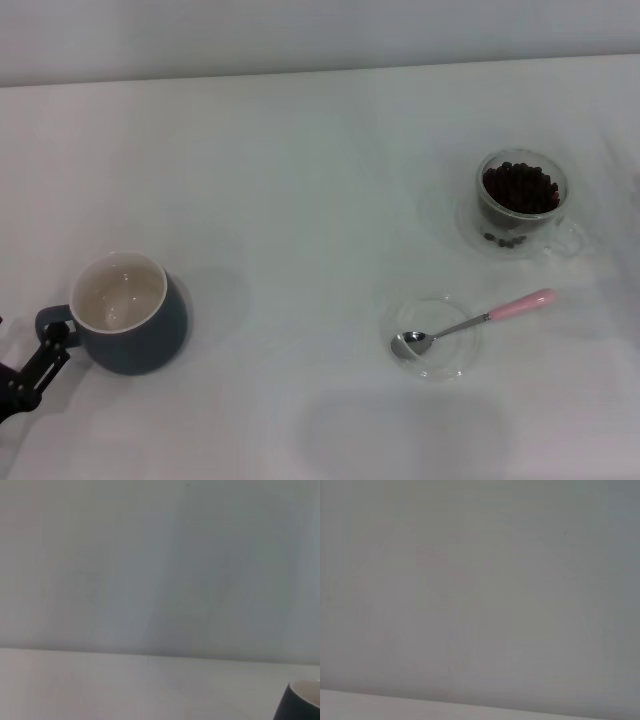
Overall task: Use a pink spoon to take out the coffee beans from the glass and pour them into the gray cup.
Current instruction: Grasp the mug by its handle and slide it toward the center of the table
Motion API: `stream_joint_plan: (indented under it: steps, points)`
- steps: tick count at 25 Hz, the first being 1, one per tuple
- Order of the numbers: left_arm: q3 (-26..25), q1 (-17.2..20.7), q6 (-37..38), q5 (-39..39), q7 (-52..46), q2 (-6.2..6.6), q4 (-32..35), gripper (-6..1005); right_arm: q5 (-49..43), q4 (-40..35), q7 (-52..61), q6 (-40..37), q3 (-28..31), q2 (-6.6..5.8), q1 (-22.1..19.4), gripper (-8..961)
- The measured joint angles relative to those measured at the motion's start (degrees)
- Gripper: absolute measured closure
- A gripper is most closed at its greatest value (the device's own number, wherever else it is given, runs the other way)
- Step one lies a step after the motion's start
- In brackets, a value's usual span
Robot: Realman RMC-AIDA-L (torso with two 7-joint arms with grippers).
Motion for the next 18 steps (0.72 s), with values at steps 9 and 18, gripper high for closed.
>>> stream_joint_plan:
  steps: [9, 18]
  points:
    - [0.47, -2.01, 2.39, 0.52, -0.75, -0.01, -0.09, 164, 0.17, 0.0, 0.0, 0.01, 0.29, 0.0, 0.1, 171]
    - [0.48, -2.54, 3.32, 0.22, -0.75, -0.12, -0.67, 485, 0.25, 0.0, 0.0, -0.2, 0.55, 0.0, 0.51, 171]
